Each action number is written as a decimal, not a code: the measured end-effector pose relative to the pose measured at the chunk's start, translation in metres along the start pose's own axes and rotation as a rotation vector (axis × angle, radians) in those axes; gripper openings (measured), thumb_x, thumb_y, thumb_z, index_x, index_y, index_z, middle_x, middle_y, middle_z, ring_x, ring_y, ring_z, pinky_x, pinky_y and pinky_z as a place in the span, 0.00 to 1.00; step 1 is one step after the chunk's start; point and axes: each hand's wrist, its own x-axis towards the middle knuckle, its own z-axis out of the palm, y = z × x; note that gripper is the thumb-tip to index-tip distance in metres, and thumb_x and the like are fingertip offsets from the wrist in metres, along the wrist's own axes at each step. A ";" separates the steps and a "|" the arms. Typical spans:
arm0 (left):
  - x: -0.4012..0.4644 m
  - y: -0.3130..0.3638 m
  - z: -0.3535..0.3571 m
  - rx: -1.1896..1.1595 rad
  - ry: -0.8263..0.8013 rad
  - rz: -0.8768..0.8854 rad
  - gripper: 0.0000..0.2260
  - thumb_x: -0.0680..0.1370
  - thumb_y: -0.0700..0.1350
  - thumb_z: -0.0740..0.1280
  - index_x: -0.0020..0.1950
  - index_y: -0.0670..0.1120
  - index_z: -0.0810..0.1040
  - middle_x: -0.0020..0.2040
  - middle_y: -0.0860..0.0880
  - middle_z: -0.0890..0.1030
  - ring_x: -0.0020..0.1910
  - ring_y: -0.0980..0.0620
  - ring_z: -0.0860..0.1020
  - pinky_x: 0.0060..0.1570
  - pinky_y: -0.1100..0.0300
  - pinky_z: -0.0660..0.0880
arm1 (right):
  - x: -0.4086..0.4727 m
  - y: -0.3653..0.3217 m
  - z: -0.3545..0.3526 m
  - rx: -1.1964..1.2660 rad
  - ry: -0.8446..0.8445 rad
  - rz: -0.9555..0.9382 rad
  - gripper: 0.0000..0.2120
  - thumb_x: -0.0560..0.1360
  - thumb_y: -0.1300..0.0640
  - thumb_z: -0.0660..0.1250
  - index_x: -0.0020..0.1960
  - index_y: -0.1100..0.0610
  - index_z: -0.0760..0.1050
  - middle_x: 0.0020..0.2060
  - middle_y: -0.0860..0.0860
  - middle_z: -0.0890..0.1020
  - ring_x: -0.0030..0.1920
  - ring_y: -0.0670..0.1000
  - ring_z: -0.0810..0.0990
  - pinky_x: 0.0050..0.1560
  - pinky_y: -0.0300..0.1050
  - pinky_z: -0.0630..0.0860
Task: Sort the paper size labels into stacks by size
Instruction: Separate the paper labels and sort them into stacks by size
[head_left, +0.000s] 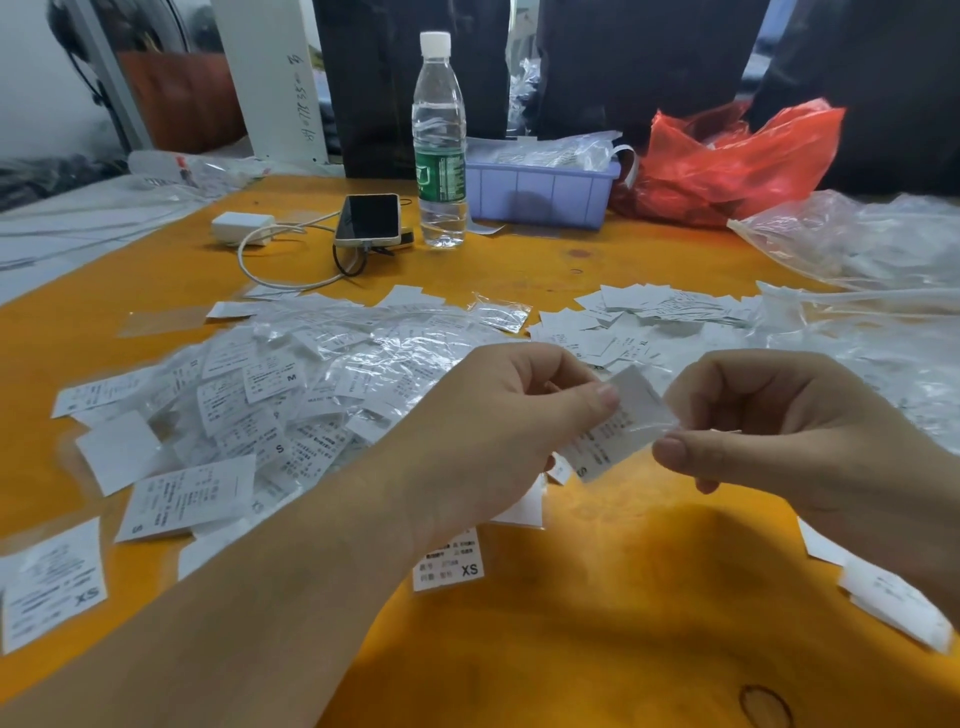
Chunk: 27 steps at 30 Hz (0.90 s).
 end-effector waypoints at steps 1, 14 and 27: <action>0.000 0.000 0.000 0.002 0.001 -0.003 0.09 0.78 0.50 0.68 0.43 0.47 0.83 0.43 0.45 0.84 0.38 0.54 0.79 0.39 0.64 0.77 | 0.000 0.000 0.000 0.027 0.001 -0.014 0.22 0.59 0.40 0.78 0.35 0.57 0.78 0.30 0.52 0.77 0.31 0.49 0.76 0.32 0.40 0.74; -0.004 0.004 0.000 -0.018 -0.100 -0.028 0.07 0.69 0.51 0.66 0.38 0.48 0.75 0.33 0.52 0.77 0.33 0.55 0.75 0.33 0.66 0.70 | -0.002 0.002 0.006 0.116 0.003 0.013 0.22 0.58 0.40 0.80 0.43 0.54 0.82 0.33 0.56 0.80 0.31 0.49 0.76 0.29 0.40 0.74; -0.006 -0.007 -0.013 0.523 0.049 0.012 0.03 0.75 0.50 0.65 0.43 0.58 0.76 0.37 0.60 0.78 0.37 0.62 0.78 0.30 0.68 0.68 | -0.007 0.002 0.017 -0.132 0.021 0.048 0.10 0.69 0.47 0.74 0.50 0.46 0.80 0.35 0.53 0.80 0.36 0.57 0.77 0.36 0.52 0.71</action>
